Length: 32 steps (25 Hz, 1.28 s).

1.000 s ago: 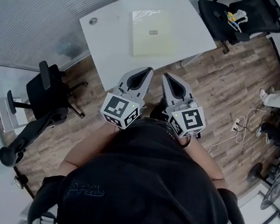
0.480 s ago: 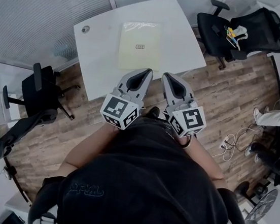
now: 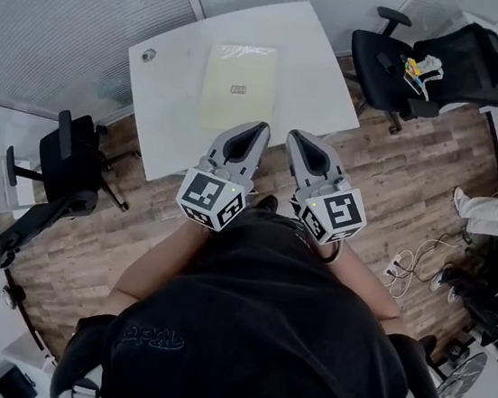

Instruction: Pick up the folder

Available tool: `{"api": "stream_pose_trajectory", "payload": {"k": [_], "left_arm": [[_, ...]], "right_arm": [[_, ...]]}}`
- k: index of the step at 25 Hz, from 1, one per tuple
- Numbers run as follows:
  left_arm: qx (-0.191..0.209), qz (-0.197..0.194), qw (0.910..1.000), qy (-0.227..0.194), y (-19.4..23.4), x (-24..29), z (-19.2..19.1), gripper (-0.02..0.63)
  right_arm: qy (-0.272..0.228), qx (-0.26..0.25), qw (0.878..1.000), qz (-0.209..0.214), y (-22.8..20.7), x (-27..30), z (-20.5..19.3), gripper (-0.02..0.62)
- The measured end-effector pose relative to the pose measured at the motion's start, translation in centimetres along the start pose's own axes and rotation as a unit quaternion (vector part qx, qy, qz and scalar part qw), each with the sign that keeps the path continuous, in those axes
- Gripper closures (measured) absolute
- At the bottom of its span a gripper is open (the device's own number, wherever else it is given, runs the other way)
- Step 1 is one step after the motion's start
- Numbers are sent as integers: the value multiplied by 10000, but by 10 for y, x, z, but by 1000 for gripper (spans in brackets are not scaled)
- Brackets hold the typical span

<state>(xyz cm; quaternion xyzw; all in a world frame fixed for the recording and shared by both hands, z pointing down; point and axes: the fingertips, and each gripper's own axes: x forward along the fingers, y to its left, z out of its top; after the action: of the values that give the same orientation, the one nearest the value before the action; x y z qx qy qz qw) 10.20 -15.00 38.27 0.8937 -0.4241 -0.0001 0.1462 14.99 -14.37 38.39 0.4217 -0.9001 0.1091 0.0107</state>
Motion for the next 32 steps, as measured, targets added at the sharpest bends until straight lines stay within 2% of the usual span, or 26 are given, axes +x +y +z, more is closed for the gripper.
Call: {"api": "stream_pose_trajectory", "payload": {"k": [16,25,32], "left_arm": [[16,-129,9998,122,14,30,0,594],[10,-206,9997,162,54,46,8,594],[12,-278,9991,327,106,55,13,594]], "right_arm": [[44,125,9998,-179,-31,19,0,574],[163,182,9991,-358,-41,59,-1,574],[289,256,9977,-561,-49,109,-4,574]]}}
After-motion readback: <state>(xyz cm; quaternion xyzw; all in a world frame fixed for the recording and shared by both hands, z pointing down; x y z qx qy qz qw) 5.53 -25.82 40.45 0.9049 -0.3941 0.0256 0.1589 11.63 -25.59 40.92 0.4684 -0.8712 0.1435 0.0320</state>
